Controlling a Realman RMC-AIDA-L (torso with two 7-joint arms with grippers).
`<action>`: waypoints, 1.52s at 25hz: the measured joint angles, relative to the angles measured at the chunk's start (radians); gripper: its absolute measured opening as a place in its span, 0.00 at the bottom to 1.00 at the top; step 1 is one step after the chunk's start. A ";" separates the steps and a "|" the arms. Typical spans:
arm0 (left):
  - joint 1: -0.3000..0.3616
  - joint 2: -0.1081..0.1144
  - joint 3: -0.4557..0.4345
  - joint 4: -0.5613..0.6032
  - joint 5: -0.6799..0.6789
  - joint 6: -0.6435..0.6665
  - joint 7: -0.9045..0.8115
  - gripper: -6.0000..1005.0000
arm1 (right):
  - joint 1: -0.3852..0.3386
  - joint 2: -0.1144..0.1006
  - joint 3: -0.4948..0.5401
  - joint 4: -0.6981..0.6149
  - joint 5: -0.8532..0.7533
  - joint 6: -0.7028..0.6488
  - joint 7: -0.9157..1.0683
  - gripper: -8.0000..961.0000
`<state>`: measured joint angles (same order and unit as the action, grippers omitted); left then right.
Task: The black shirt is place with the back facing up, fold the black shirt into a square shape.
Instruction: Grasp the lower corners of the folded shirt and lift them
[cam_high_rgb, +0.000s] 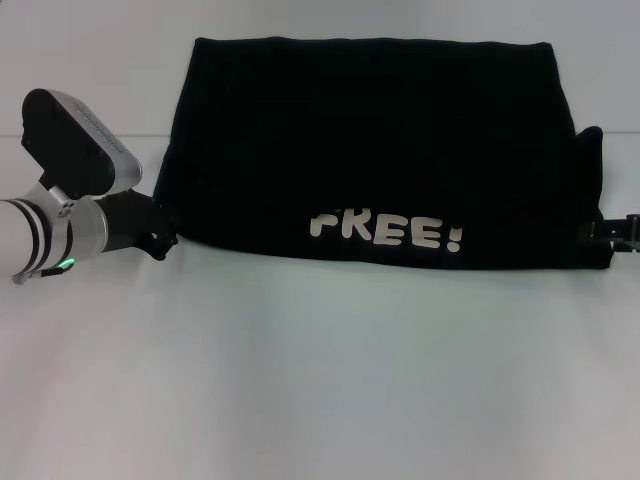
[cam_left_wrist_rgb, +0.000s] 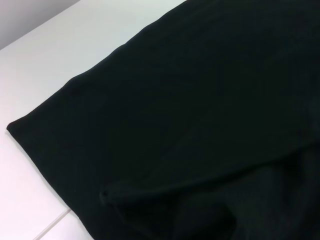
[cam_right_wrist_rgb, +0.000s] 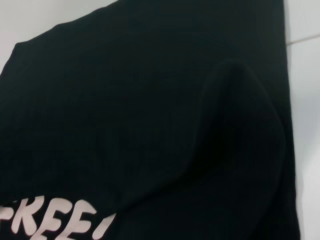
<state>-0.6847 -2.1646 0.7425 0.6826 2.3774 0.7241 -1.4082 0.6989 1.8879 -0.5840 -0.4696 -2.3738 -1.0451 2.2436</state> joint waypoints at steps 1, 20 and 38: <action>0.000 0.000 0.000 0.000 0.000 0.000 0.000 0.02 | 0.002 0.001 0.000 0.001 0.000 0.003 -0.003 0.74; 0.000 0.000 0.001 -0.012 -0.003 -0.003 0.000 0.02 | -0.001 0.017 -0.045 -0.005 0.004 0.023 -0.027 0.26; 0.059 -0.006 -0.005 0.123 0.111 0.269 -0.245 0.02 | -0.074 -0.013 0.073 -0.063 0.008 -0.175 -0.148 0.04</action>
<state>-0.6255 -2.1703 0.7375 0.8057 2.4882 0.9934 -1.6530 0.6254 1.8753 -0.5113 -0.5330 -2.3655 -1.2205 2.0954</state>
